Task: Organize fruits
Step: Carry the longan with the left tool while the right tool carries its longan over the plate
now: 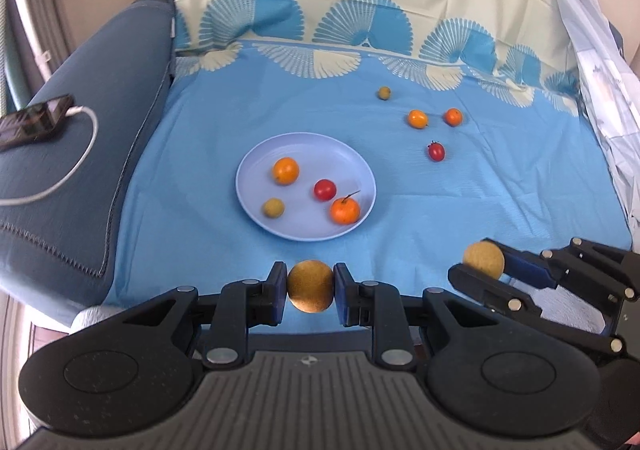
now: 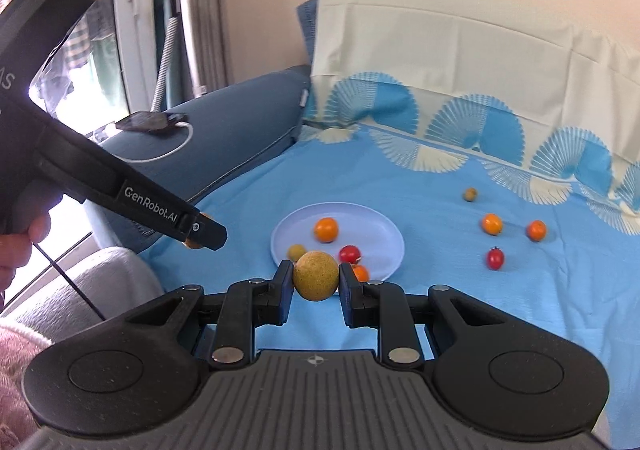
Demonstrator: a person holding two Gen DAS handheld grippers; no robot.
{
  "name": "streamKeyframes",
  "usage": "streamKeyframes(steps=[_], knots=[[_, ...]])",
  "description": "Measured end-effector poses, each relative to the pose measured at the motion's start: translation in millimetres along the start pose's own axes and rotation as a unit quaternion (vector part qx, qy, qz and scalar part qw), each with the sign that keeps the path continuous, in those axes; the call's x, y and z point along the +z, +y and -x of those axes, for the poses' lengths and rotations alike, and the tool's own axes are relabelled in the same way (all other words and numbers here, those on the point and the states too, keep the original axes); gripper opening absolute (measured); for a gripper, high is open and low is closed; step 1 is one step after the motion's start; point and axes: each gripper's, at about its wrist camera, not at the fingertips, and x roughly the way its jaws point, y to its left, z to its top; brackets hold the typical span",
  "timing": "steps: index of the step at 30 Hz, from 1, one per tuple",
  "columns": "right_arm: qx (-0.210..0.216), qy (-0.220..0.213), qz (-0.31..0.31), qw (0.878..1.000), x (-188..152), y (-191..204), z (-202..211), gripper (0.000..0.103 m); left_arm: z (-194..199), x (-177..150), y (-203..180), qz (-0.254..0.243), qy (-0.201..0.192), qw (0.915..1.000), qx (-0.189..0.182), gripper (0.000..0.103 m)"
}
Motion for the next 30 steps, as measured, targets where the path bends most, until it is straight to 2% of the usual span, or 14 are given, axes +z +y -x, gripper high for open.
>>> streamKeyframes(steps=[6,15,30], knots=[[0.0,-0.008,0.026,1.0,0,17,12,0.025,9,-13,11,0.016,-0.006,0.9999,0.0,0.027],[-0.001,-0.013,0.04,0.999,2,24,16,0.025,16,-13,16,0.023,-0.018,0.9996,-0.006,0.027],[-0.006,0.003,0.03,1.0,0,21,7,0.025,8,-7,21,0.034,-0.016,0.9992,-0.012,0.027]])
